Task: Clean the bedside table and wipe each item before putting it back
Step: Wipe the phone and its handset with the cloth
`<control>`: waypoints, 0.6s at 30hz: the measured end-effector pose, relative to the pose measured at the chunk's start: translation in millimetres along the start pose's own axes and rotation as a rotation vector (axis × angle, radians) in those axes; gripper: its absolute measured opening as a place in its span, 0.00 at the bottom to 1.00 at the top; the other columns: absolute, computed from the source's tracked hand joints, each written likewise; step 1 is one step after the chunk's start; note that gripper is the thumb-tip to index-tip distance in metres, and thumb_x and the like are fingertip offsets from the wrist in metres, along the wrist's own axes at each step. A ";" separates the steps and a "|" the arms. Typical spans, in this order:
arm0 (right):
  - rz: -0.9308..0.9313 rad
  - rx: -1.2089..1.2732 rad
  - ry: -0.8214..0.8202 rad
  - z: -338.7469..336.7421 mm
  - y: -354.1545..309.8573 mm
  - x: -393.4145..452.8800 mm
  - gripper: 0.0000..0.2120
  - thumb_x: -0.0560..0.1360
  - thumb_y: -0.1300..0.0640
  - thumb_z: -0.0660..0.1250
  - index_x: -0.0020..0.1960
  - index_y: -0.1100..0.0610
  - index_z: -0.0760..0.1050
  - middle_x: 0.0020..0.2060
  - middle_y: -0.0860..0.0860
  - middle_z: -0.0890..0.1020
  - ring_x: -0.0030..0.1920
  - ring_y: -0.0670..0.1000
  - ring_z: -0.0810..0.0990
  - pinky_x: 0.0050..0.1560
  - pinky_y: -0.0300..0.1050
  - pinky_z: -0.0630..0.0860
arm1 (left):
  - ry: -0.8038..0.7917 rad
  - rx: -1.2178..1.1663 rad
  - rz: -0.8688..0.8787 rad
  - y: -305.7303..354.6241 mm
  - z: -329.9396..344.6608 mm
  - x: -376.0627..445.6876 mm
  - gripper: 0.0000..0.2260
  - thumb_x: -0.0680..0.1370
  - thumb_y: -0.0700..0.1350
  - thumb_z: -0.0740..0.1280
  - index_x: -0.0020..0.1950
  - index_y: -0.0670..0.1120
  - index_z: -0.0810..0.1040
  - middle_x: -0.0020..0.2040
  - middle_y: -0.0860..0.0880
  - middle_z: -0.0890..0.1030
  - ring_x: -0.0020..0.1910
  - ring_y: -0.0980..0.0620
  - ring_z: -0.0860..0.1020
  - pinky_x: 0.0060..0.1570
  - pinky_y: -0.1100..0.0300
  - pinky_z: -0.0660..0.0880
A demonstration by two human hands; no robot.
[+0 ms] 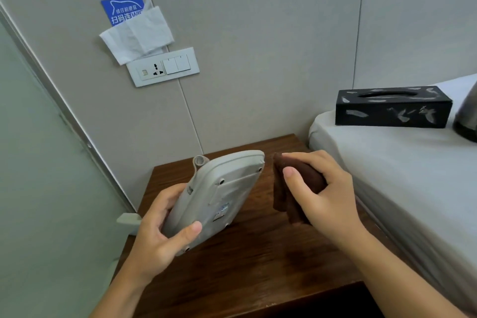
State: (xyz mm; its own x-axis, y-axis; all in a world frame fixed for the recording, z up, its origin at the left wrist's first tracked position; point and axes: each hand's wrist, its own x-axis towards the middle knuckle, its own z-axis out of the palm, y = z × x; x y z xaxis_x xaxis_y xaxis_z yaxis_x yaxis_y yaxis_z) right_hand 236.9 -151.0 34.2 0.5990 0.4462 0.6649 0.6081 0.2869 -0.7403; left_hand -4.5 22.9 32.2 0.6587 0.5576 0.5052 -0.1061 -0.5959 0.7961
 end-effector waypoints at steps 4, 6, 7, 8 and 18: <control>-0.003 -0.008 -0.014 5.3 1.9 -2.6 0.10 0.78 0.54 0.73 0.59 0.49 0.84 0.51 0.44 0.83 0.54 0.48 0.82 0.53 0.43 0.80 | 0.068 -0.095 -0.049 -8.3 -7.0 -6.1 0.30 0.69 0.38 0.75 0.64 0.66 0.78 0.61 0.48 0.83 0.60 0.46 0.82 0.53 0.62 0.80; -0.007 -0.013 -0.022 7.0 1.5 -4.5 0.10 0.78 0.52 0.73 0.59 0.49 0.84 0.50 0.43 0.83 0.54 0.48 0.82 0.52 0.40 0.80 | 0.120 -0.153 -0.065 -9.7 -5.8 -7.5 0.29 0.70 0.38 0.74 0.65 0.63 0.78 0.62 0.45 0.83 0.61 0.45 0.82 0.54 0.59 0.81; -0.005 -0.014 -0.029 7.9 1.3 -5.7 0.10 0.78 0.52 0.73 0.58 0.48 0.84 0.50 0.43 0.83 0.53 0.47 0.82 0.52 0.39 0.79 | 0.144 -0.190 -0.077 -10.2 -4.7 -8.0 0.28 0.70 0.38 0.74 0.66 0.61 0.78 0.63 0.44 0.83 0.61 0.44 0.83 0.53 0.57 0.82; -0.001 -0.017 -0.037 8.9 1.3 -6.7 0.09 0.78 0.51 0.73 0.58 0.48 0.84 0.50 0.43 0.83 0.53 0.47 0.82 0.52 0.38 0.79 | 0.166 -0.234 -0.100 -10.2 -2.7 -7.9 0.27 0.71 0.39 0.73 0.67 0.59 0.77 0.63 0.44 0.83 0.61 0.43 0.83 0.52 0.56 0.82; 0.040 -0.131 -0.220 17.4 6.2 -13.4 0.12 0.75 0.54 0.75 0.58 0.46 0.84 0.50 0.41 0.84 0.53 0.44 0.83 0.54 0.42 0.80 | 0.250 -0.612 -0.621 -5.5 19.2 -3.4 0.26 0.73 0.44 0.75 0.70 0.49 0.74 0.58 0.45 0.86 0.56 0.44 0.85 0.49 0.49 0.81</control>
State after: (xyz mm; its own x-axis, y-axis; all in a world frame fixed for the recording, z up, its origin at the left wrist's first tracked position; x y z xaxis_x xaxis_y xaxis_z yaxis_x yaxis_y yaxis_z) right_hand 223.6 -140.4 19.0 0.5051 0.6327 0.5869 0.6569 0.1592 -0.7370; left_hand 8.1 13.2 19.7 0.5562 0.8278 -0.0733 -0.2099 0.2253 0.9514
